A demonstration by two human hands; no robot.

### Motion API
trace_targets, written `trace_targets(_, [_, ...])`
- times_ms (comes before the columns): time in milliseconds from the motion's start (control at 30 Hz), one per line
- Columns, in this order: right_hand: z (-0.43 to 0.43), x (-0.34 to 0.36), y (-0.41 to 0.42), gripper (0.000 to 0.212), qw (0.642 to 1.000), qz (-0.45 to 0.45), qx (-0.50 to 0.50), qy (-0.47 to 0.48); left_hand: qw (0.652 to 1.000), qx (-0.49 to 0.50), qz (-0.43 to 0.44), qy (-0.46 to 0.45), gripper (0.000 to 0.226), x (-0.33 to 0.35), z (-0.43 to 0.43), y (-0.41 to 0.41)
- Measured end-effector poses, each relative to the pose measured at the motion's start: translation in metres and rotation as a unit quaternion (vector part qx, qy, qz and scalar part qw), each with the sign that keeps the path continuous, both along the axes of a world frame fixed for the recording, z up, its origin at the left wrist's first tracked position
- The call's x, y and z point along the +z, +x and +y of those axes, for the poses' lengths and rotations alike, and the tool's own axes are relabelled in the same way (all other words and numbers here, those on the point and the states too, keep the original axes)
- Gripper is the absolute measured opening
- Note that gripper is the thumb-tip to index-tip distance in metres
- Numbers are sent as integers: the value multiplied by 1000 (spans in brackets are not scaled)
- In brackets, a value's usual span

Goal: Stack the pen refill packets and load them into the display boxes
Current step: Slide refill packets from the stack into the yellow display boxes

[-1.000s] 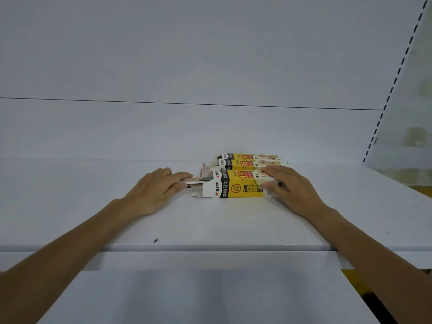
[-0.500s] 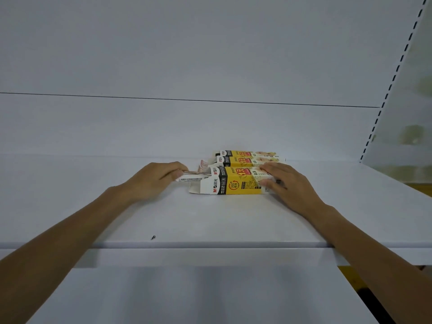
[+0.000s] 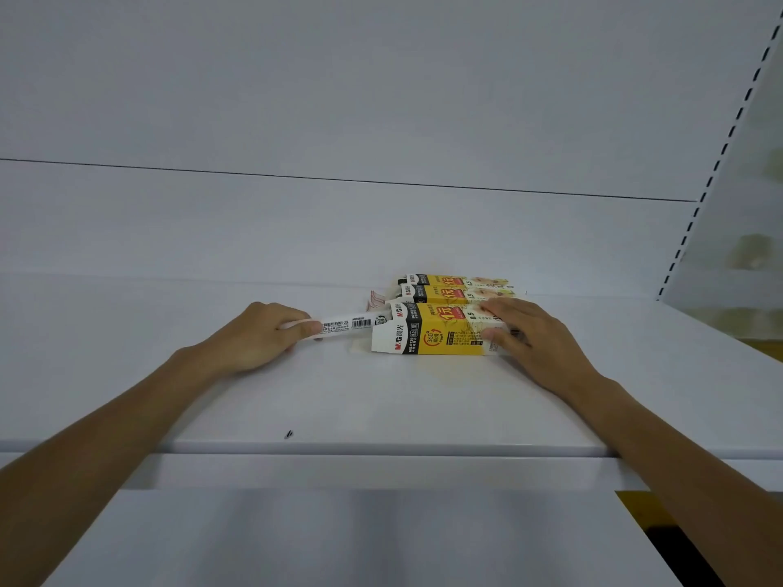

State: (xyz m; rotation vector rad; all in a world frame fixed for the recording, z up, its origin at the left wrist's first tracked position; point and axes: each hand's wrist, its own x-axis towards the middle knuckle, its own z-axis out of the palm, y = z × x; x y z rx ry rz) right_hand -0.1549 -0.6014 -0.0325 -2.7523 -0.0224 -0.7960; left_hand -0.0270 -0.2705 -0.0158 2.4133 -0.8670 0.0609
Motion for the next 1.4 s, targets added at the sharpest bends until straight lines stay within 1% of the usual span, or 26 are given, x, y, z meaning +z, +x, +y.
trace_targets(200, [1, 0, 0, 39, 1000, -4, 2, -3, 999, 33, 15, -15, 32, 2, -2, 3])
trace_targets(300, [0, -1, 0, 41, 1000, -7, 2, -10, 999, 38, -11, -2, 30, -1, -5, 4])
trace_targets(500, [-3, -3, 2, 52, 1000, -4, -1, -13, 999, 7, -42, 8, 28, -4, 1, 2])
trace_targets(633, [-2, -3, 2, 55, 1000, -5, 0, -10, 998, 24, -60, 27, 27, -4, -6, 0])
trace_targets(700, [-3, -3, 2, 56, 1000, -9, 3, -15, 998, 27, -46, 19, 27, -4, -9, 2])
trace_targets(833, [-3, -3, 1, 54, 1000, -14, 10, -12, 1000, -9, 4, -9, 29, -5, -7, 8])
trace_targets(933, [-3, -3, 2, 53, 1000, -14, 23, 1, 999, -24, 1, -25, 32, -5, -6, 8])
trace_targets(1067, [-3, -4, 3, 54, 999, -13, 28, 7, 999, -46, -5, -22, 21, -6, -18, 7])
trace_targets(1167, [-3, -4, 4, 53, 1000, -20, 24, 3, 999, -49, -2, -20, 21, -7, -26, 7])
trace_targets(1267, [-4, -4, 5, 59, 1000, -10, 21, -8, 998, -64, -17, -1, 21, -6, -18, 8])
trace_targets(1333, [-5, -5, 6, 66, 1000, -8, 25, -5, 996, -62, -54, 33, 19, -4, -10, 9])
trace_targets(1400, [-5, -5, 5, 63, 1000, -12, 24, 2, 991, -51, -96, 81, 21, -4, -4, 10])
